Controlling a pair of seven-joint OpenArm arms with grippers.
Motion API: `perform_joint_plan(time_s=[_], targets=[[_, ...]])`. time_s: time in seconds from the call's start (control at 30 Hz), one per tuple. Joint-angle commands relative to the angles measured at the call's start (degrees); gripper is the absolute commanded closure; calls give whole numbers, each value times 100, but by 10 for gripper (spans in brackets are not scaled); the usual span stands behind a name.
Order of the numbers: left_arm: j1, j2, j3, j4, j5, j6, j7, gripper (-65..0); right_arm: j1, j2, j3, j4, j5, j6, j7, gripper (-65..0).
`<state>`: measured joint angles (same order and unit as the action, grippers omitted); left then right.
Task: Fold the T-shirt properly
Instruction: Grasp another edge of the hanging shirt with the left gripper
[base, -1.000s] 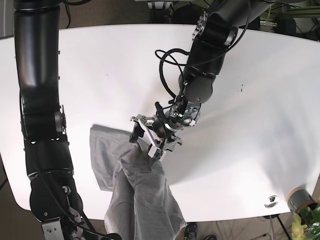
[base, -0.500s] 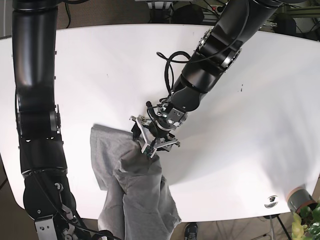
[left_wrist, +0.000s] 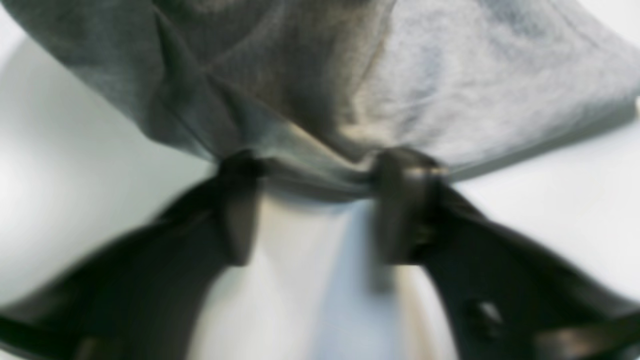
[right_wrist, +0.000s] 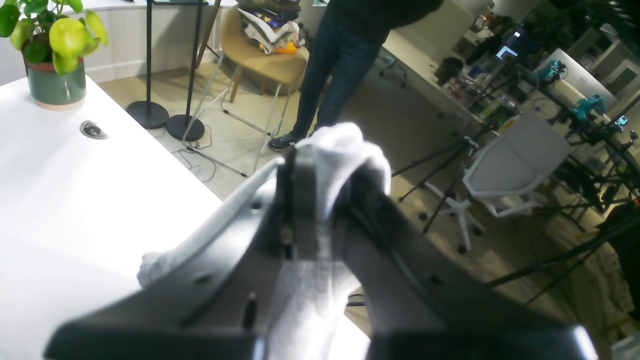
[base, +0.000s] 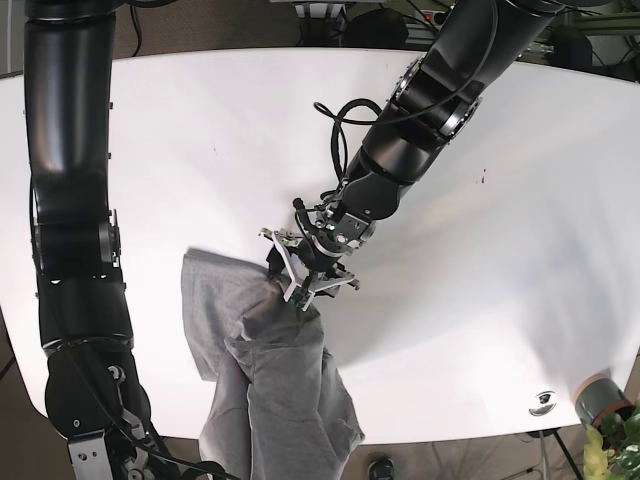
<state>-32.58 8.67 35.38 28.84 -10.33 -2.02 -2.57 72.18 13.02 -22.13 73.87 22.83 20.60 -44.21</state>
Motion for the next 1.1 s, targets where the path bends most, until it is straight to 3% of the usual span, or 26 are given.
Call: perform_joint_plan(time_s=[0.0,0.07,0.33,0.5,0.7,0.83,1.07], targets=[[-122,33,1,-172,53,40,-214,-104,262,13,90,90,16,-60,179,-19],[-122,33,-8,-330,53,40,-442,0,262,13,90,90,16,-60,179,-19],[1,33,-52,-5,44,40,-460,0,262,92,90,99,16,-60,179,-21],[475,-475,-69,1076,35,40,-284,0,262,101,99,99,7,-69,179,-21],[1196,-1047,-843,2509,44,4,340,0,262,206,99,240,16,-95,179,-21],[1680,-1416,-1309,3397,44,-303,754,0,262,215,99,337,16,-95,179,-21],[2304,-1645,-2109,4373,44,-629,1140,0,262,215,99,380,16,-95,179,-21]])
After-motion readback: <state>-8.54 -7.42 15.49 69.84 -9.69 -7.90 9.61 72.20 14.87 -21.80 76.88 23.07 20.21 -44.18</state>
